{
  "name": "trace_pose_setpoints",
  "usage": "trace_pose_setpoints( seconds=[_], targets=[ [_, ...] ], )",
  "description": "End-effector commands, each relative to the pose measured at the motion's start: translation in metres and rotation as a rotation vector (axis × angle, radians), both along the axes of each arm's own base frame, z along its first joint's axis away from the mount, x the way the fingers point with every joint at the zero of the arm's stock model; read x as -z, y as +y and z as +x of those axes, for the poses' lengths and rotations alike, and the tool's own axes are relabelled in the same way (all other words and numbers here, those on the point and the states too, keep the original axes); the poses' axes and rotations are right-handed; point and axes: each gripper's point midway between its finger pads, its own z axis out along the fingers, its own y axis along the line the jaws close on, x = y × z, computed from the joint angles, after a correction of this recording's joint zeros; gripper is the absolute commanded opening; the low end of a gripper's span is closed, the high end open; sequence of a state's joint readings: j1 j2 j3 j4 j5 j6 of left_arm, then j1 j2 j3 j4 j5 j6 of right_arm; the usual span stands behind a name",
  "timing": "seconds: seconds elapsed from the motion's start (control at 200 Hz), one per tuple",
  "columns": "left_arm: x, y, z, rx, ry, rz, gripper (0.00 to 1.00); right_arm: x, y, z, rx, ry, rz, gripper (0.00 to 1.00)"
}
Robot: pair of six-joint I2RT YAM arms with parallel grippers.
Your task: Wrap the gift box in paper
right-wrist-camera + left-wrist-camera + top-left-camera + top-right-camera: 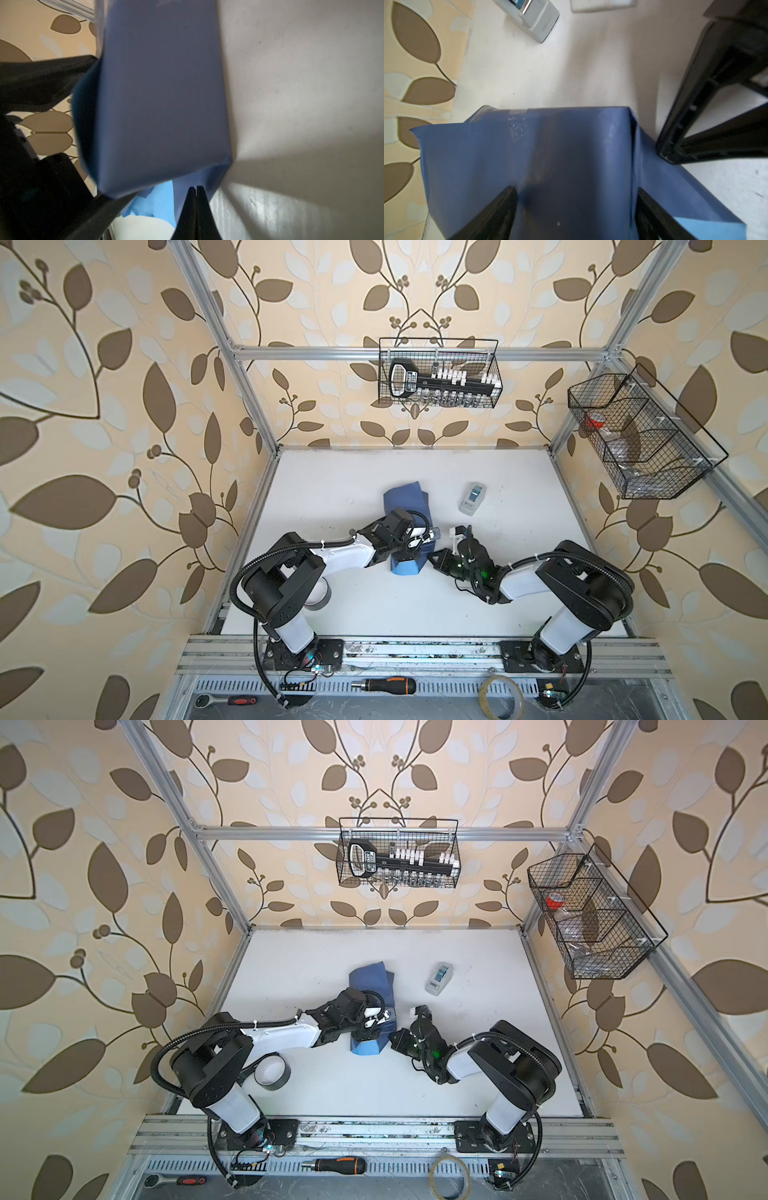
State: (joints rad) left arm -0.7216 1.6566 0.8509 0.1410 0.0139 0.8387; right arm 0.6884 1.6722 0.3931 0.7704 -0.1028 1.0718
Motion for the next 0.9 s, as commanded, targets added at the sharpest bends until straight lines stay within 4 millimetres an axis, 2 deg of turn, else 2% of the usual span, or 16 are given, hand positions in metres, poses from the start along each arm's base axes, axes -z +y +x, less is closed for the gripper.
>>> trace_pose_setpoints(
  seconds=[0.0,0.165,0.645,0.795,0.895],
  targets=[
    [0.028,0.014,-0.01,0.002,0.065,0.101,0.87,0.007,0.0,0.004,-0.003,0.013,-0.013,0.0],
    [0.027,0.014,-0.01,0.003,0.066,0.101,0.87,0.022,-0.006,0.004,0.01,0.047,-0.031,0.0],
    [0.028,0.014,-0.009,-0.002,0.068,0.101,0.87,0.047,0.002,-0.032,-0.055,0.129,-0.092,0.0],
    [0.027,0.015,-0.009,-0.005,0.067,0.102,0.88,0.046,0.005,-0.042,-0.073,0.133,-0.098,0.0],
    [0.026,0.015,-0.009,-0.005,0.065,0.099,0.87,0.029,0.007,-0.038,-0.074,0.096,-0.054,0.0]
  ],
)
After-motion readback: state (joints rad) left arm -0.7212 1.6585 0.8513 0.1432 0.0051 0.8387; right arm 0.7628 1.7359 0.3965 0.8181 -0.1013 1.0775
